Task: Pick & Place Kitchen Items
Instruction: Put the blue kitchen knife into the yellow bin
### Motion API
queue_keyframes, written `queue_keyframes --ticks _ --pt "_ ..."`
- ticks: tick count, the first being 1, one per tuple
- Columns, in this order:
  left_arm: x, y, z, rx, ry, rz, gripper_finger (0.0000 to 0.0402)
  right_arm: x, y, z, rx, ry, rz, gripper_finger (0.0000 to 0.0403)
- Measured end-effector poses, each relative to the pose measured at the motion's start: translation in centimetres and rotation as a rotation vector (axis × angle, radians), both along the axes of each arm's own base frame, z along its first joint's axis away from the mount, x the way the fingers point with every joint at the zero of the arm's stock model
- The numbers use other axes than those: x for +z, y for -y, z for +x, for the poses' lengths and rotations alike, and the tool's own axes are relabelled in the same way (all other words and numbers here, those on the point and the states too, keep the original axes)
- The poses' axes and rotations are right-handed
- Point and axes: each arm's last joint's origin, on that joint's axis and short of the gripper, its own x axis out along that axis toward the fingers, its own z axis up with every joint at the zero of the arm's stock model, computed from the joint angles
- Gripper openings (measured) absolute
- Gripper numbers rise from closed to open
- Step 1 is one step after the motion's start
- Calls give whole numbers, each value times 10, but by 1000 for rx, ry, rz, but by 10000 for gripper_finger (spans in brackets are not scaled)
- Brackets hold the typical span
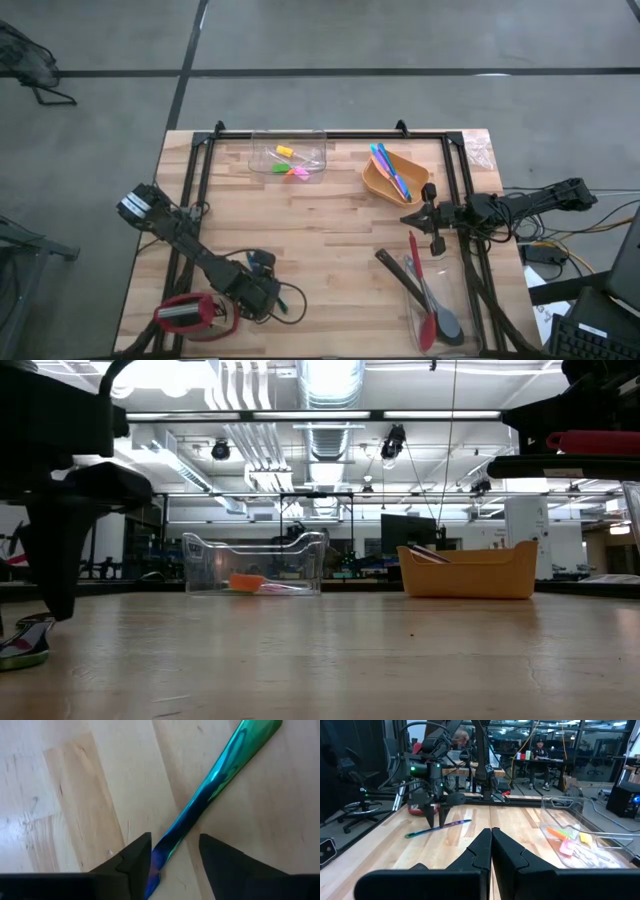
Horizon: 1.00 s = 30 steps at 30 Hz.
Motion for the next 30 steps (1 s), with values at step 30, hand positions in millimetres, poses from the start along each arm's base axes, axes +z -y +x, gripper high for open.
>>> queue_keyframes --ticks 30 --pt "1 8 12 -55 70 -139 31 0 0 0 0 0 10 9"
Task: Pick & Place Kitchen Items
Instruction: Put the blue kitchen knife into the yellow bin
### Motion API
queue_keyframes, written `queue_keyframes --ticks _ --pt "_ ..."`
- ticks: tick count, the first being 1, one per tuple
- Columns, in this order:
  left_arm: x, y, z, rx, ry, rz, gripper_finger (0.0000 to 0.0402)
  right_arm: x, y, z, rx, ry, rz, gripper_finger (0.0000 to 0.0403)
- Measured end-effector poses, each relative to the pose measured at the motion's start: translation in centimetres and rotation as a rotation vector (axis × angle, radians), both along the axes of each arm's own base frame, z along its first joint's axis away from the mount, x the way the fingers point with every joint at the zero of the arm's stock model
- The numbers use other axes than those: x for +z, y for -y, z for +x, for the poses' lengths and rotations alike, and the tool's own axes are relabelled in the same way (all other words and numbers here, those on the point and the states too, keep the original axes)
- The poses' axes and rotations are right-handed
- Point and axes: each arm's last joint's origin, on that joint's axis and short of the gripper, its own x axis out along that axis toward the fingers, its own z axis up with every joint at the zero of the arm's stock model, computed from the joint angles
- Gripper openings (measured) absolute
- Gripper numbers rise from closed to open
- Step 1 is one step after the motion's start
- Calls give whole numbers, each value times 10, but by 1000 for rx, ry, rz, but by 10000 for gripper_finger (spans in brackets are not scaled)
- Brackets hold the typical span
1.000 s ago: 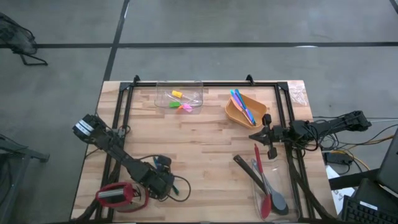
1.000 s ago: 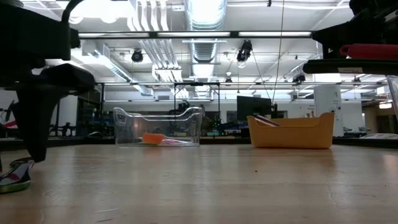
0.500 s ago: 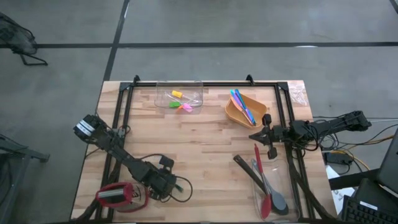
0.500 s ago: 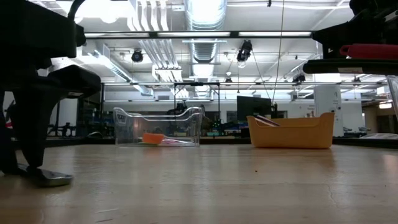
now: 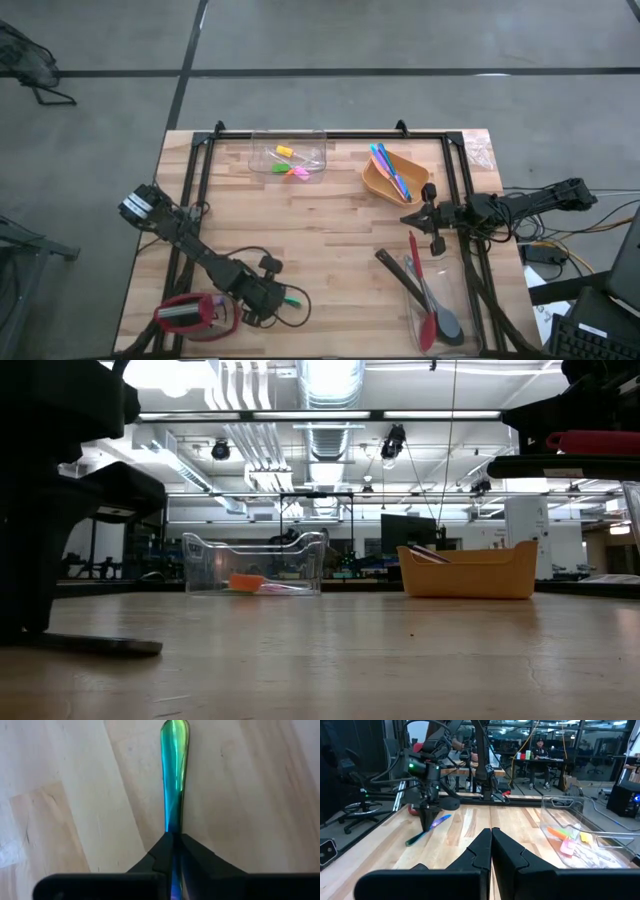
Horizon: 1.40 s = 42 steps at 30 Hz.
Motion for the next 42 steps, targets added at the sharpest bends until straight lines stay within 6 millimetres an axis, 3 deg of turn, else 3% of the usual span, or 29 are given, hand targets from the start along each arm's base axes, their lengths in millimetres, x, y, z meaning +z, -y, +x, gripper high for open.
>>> queue_keyframes --ticks 17,24,29,33,39,42 --pt "3 7 4 -49 23 -102 6 0 0 0 0 0 0 9" --pt "19 10 8 -23 57 -140 52 0 0 0 0 0 -7 9" --pt "16 10 8 -12 47 -134 74 0 0 0 0 0 -8 9" --pt "3 9 7 6 17 -92 61 0 0 0 0 0 -6 9" --pt "2 8 7 17 41 -68 11 0 0 0 0 0 -11 9" --pt "0 8 7 36 47 -95 7 0 0 0 0 0 -6 9"
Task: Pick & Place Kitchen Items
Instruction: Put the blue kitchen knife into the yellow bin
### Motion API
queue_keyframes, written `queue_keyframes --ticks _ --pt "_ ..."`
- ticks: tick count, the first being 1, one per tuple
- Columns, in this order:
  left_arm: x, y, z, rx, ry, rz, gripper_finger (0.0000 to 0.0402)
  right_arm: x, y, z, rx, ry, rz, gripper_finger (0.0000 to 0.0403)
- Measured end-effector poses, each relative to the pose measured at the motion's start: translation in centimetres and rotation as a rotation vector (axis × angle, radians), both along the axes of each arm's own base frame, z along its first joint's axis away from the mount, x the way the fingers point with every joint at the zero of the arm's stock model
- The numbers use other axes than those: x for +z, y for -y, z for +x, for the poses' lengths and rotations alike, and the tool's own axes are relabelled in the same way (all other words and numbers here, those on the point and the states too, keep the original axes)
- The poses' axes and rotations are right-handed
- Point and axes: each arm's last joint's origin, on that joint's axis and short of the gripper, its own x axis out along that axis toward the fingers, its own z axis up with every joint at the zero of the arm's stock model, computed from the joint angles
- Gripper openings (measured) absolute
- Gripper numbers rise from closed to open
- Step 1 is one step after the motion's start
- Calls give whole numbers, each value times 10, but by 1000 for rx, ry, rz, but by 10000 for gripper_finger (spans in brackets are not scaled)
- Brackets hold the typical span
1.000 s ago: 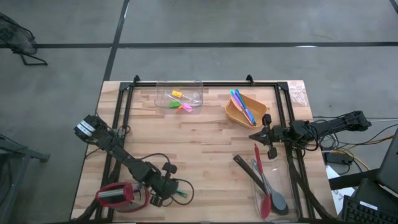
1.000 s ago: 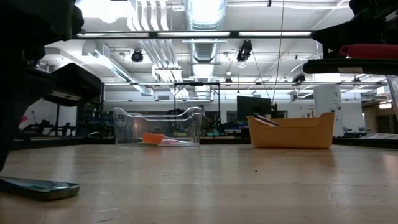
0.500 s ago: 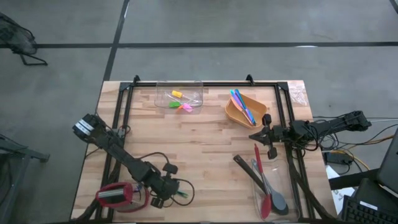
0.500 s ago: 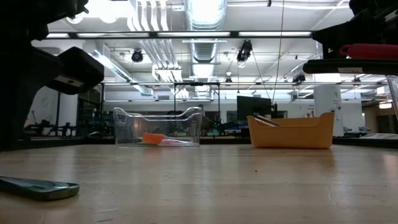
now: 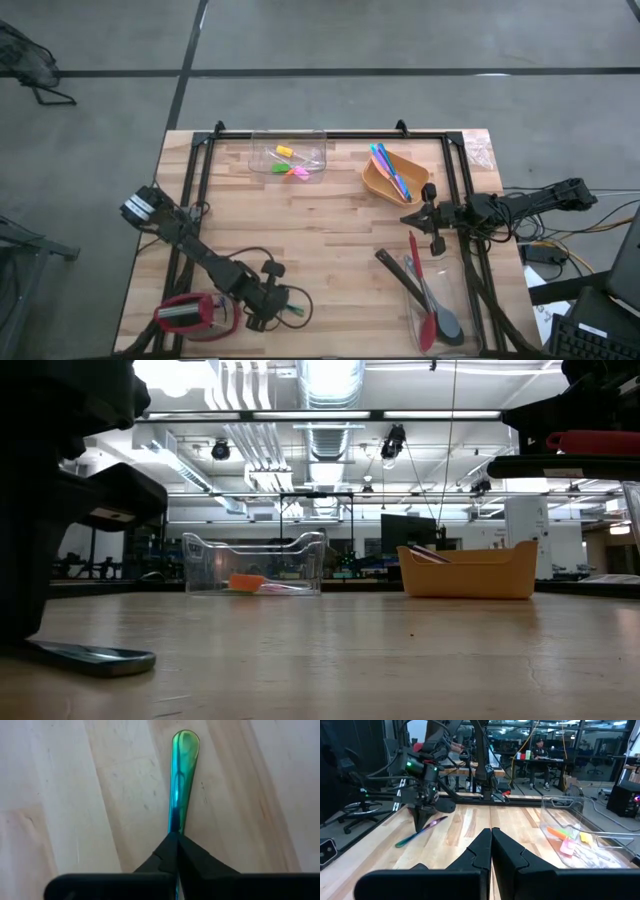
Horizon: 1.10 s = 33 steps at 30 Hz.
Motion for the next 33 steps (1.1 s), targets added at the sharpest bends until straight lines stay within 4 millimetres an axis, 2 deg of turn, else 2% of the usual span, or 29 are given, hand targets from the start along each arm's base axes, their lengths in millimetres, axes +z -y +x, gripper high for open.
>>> queue_keyframes --ticks 7,16,20,29,33 --pt "-3 -1 2 32 18 -39 28 0 0 0 0 0 -5 9" --pt "-22 16 14 -117 -3 -256 11 0 0 0 0 1 -5 9" --pt "-27 20 15 -145 -10 -279 7 0 0 0 0 0 6 9" --pt "-29 27 7 -186 -122 -384 8 0 0 0 0 0 6 9" --pt "-23 28 7 -206 -86 -405 10 0 0 0 0 1 -5 9"
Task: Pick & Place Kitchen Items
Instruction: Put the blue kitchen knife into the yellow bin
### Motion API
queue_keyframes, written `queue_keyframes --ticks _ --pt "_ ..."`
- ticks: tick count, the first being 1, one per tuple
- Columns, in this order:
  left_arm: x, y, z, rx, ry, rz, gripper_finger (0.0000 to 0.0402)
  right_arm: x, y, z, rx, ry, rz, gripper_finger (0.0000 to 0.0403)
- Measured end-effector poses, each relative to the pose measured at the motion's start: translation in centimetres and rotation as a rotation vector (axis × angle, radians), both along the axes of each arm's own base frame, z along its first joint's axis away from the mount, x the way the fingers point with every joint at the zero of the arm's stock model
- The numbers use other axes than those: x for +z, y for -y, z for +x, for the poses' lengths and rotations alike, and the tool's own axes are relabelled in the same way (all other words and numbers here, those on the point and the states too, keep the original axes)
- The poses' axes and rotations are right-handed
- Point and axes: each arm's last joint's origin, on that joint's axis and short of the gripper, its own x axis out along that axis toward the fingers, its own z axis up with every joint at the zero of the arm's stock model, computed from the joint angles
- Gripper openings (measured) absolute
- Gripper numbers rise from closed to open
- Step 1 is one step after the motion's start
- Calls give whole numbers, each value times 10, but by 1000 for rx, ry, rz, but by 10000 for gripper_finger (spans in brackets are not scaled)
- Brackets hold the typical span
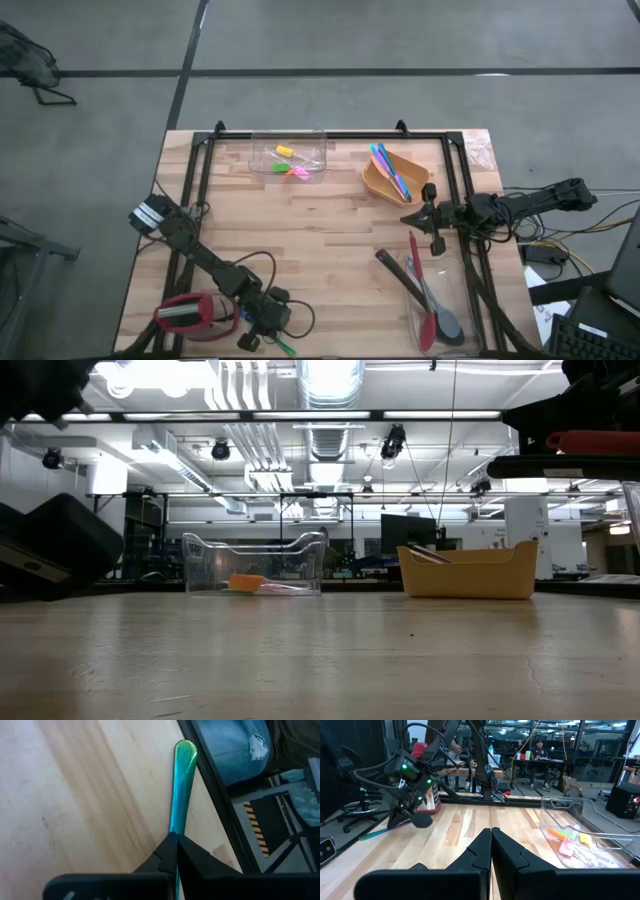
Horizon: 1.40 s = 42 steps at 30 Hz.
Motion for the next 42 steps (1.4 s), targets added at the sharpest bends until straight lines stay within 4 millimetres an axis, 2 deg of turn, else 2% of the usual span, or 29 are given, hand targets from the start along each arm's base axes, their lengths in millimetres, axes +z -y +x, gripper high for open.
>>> queue_keyframes --ticks 7,13,17,23,26,33,42 --pt "20 10 4 -65 153 -125 12 0 0 0 0 -1 5 9" --pt "21 11 3 -50 165 -115 8 0 0 0 0 -1 11 9" --pt "21 11 4 33 213 -57 22 0 0 0 0 0 0 9" --pt "24 15 5 210 326 59 65 0 0 0 1 -1 11 9" --pt "25 20 1 164 348 72 72 0 0 0 0 0 0 9" --pt "33 33 -3 91 446 119 59 0 0 0 0 -1 7 9" --pt "40 8 24 -31 404 11 21 0 0 0 0 -1 6 9"
